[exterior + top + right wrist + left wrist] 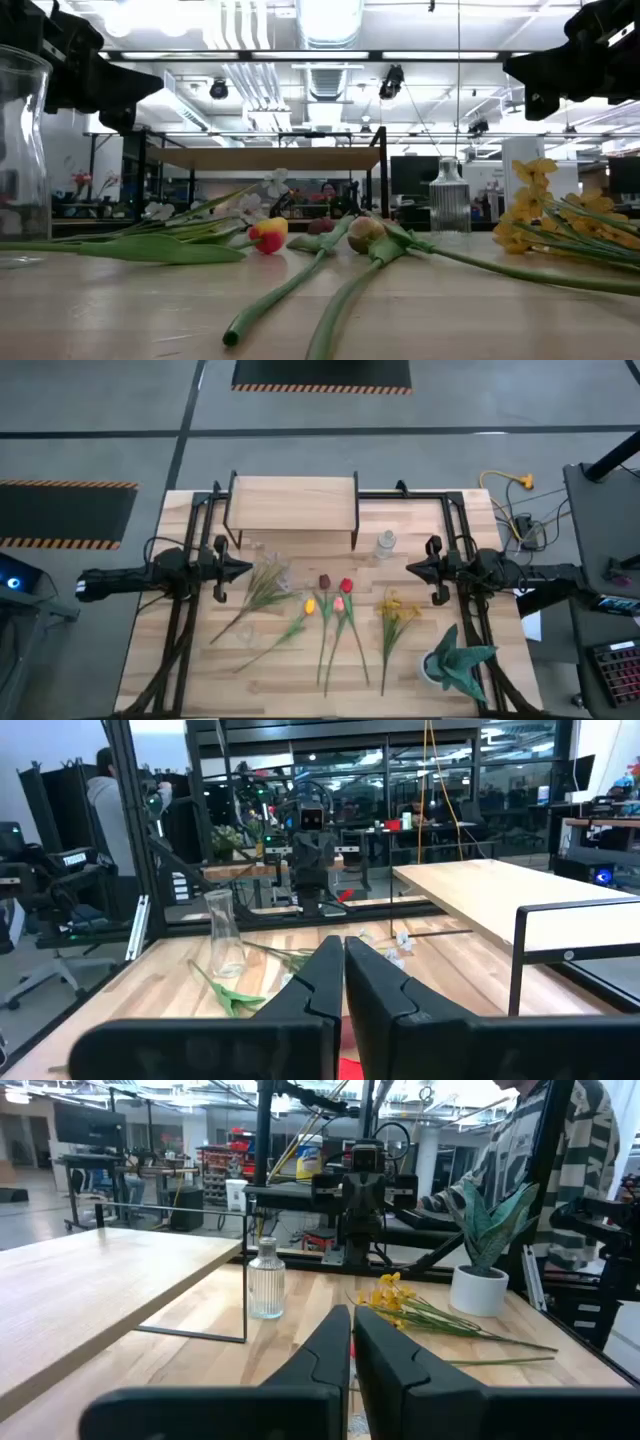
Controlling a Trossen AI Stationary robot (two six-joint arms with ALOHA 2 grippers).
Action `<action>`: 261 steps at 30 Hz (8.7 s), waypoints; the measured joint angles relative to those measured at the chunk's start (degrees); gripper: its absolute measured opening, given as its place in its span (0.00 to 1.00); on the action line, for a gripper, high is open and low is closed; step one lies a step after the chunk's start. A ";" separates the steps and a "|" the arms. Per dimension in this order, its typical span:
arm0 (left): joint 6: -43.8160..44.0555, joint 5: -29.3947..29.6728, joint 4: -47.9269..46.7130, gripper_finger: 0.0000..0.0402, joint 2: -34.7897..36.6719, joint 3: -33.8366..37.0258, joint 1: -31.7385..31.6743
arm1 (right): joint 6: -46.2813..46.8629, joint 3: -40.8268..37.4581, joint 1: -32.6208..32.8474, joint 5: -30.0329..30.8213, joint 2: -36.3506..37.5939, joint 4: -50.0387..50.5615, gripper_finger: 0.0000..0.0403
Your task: Pick and place flowers into a vace then onto a shelf
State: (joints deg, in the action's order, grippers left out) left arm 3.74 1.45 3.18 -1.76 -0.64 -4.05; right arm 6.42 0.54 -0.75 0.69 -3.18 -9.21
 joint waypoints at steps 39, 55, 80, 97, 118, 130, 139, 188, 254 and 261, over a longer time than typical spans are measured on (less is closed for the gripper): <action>0.00 0.00 0.00 0.00 0.02 0.00 0.01 | 0.00 0.00 0.00 0.02 -0.02 0.00 0.02; 0.00 0.00 0.00 0.00 0.01 0.00 0.00 | 0.00 0.00 -0.01 0.01 0.02 -0.01 0.02; -0.01 0.00 0.00 0.00 0.00 0.00 0.02 | 0.00 0.01 -0.01 0.02 -0.04 -0.02 0.02; -0.01 0.00 0.00 0.00 0.01 0.00 0.01 | 0.00 0.00 0.00 0.01 -0.04 0.00 0.02; -0.02 0.02 0.00 0.00 0.00 0.00 0.01 | 0.00 0.00 0.00 0.02 -0.02 -0.02 0.02; -0.02 0.00 0.00 0.00 0.02 0.02 0.00 | 0.00 0.01 0.00 0.02 0.02 -0.02 0.02; 0.00 0.00 0.00 0.00 0.00 0.00 0.01 | 0.00 0.00 -0.02 0.00 0.02 0.00 0.02; -0.15 0.15 0.22 0.00 0.01 0.01 0.01 | -3.06 0.01 -0.02 0.11 -0.03 -2.50 0.02; -0.24 0.28 -0.02 0.00 0.00 0.00 -0.03 | 59.73 60.63 16.60 11.79 -67.82 51.34 0.50; -0.25 0.26 -0.01 0.00 0.00 0.00 -0.07 | 72.49 71.27 22.42 11.89 -78.10 66.86 0.50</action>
State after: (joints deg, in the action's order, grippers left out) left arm 3.50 1.72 3.17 -1.76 -0.64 -4.12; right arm 78.90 71.81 21.66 12.59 -81.28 57.65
